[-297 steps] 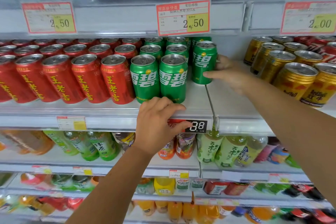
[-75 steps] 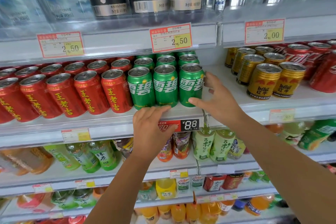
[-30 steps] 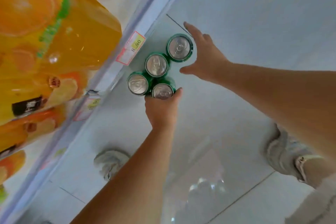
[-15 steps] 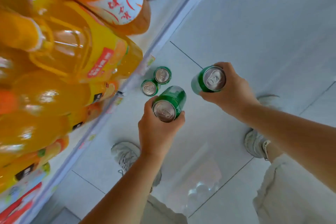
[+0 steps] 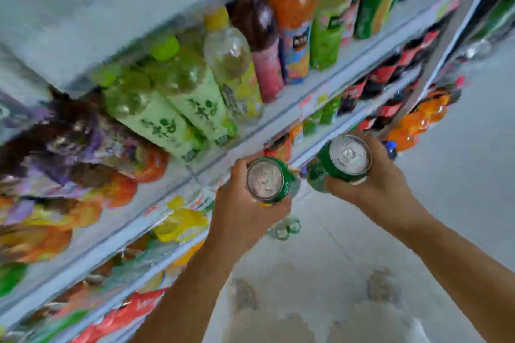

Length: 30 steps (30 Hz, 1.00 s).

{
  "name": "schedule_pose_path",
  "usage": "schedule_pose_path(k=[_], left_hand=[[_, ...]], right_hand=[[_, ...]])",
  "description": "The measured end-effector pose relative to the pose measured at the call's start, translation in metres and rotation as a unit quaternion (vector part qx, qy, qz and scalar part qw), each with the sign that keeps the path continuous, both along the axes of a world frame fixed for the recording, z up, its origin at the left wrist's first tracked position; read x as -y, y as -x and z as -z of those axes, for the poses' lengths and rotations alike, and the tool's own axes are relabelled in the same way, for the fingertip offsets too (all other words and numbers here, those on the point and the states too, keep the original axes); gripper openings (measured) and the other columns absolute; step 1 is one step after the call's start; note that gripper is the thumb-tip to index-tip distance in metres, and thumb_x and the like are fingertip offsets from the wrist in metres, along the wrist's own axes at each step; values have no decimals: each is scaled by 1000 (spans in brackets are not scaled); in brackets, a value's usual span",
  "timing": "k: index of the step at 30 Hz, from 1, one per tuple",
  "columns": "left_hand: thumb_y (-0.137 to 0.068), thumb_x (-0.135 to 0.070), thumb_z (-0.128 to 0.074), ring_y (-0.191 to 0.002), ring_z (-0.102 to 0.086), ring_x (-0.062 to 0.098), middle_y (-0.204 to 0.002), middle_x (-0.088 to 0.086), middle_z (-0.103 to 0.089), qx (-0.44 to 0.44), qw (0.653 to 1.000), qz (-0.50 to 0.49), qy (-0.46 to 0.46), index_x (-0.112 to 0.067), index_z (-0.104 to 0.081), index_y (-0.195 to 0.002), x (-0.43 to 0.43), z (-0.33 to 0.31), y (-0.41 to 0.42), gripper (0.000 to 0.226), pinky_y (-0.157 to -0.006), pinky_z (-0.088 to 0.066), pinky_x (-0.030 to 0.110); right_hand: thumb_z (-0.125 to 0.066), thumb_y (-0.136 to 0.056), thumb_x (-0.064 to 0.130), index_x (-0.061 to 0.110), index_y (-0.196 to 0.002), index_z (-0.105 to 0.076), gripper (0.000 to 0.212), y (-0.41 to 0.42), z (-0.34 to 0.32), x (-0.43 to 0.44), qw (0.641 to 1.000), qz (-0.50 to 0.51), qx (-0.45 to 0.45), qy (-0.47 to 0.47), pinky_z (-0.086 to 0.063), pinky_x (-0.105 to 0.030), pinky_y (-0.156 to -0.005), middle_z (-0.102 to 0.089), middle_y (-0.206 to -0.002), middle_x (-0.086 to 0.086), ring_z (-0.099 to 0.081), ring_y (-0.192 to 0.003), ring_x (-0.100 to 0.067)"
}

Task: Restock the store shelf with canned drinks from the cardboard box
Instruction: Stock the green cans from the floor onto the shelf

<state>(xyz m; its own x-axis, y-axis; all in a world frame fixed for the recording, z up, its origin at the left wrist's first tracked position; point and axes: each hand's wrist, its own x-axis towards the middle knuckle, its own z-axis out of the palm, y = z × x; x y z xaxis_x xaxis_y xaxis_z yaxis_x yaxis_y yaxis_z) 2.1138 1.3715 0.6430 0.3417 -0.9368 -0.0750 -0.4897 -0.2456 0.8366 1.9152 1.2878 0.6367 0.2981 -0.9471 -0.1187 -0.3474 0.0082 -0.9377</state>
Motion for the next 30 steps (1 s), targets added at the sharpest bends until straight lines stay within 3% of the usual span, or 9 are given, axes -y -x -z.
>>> schedule_pose_path(k=[2,5,8,11,17,21,24,26,30], left_hand=[[-57,-39,-79,-94,-58,-17,-103,-41,-57,-29,998,-8,53,-45,-49,-108,-9,-56,-7,60,-73,-44,3],[-54,-42,-81,-100,-61,-7,-105,-32,-61,-66,989,-27,129,-40,-52,-111,-24,-122,-18,64,-80,-51,12],[-57,-40,-80,-105,-64,11,-108,-15,-64,-79,975,-42,204,-32,-54,-116,-33,-167,-31,64,-88,-56,36],[-58,-42,-77,-97,-66,10,-104,-17,-65,-64,963,-65,253,-39,-55,-111,-42,-201,-46,58,-74,-55,28],[-61,-37,-77,-89,-66,-3,-96,-27,-68,-42,944,-125,304,-38,-57,-106,-69,-233,-79,49,-70,-52,12],[-71,-27,-74,-83,-66,-6,-92,-34,-66,-29,936,-176,304,-43,-55,-99,-78,-234,-102,38,-69,-55,16],[-80,-15,-78,-82,-68,-2,-90,-30,-69,-39,933,-191,303,-42,-56,-99,-77,-228,-118,40,-70,-57,22],[-77,-24,-78,-84,-68,-3,-91,-30,-69,-37,932,-195,304,-43,-56,-99,-75,-224,-124,36,-71,-57,20],[-67,-41,-78,-86,-67,-4,-93,-31,-68,-31,932,-206,295,-45,-56,-98,-72,-222,-132,38,-72,-56,19]], right_hand=[[-86,-62,28,32,-117,-49,67,-10,-54,0,998,-31,42,40,-43,-5,-74,-61,-105,16,-59,-93,10],[-84,-70,16,40,-113,-43,64,-23,-118,-2,990,-70,84,89,-45,-6,-70,-60,-99,26,-60,-91,9],[-85,-68,30,43,-110,-38,64,-39,-162,-6,981,-89,110,130,-48,-16,-81,-56,-100,28,-59,-100,4],[-85,-62,40,41,-109,-41,64,-60,-197,-7,974,-101,141,149,-51,-18,-81,-57,-103,21,-60,-99,2],[-80,-70,25,37,-111,-50,52,-105,-240,-4,952,-144,172,211,-55,-23,-73,-65,-101,21,-65,-93,-3],[-81,-74,18,37,-112,-51,52,-144,-261,10,942,-161,166,245,-48,-9,-74,-64,-98,27,-62,-91,6],[-82,-72,28,32,-122,-51,58,-177,-267,30,945,-159,150,244,-52,-20,-82,-65,-110,15,-63,-98,1],[-81,-72,29,30,-124,-53,58,-195,-271,43,947,-160,151,233,-53,-28,-85,-66,-110,12,-64,-99,-4],[-80,-75,25,27,-126,-51,59,-221,-273,58,952,-175,143,206,-49,-19,-78,-64,-106,14,-61,-96,2]])
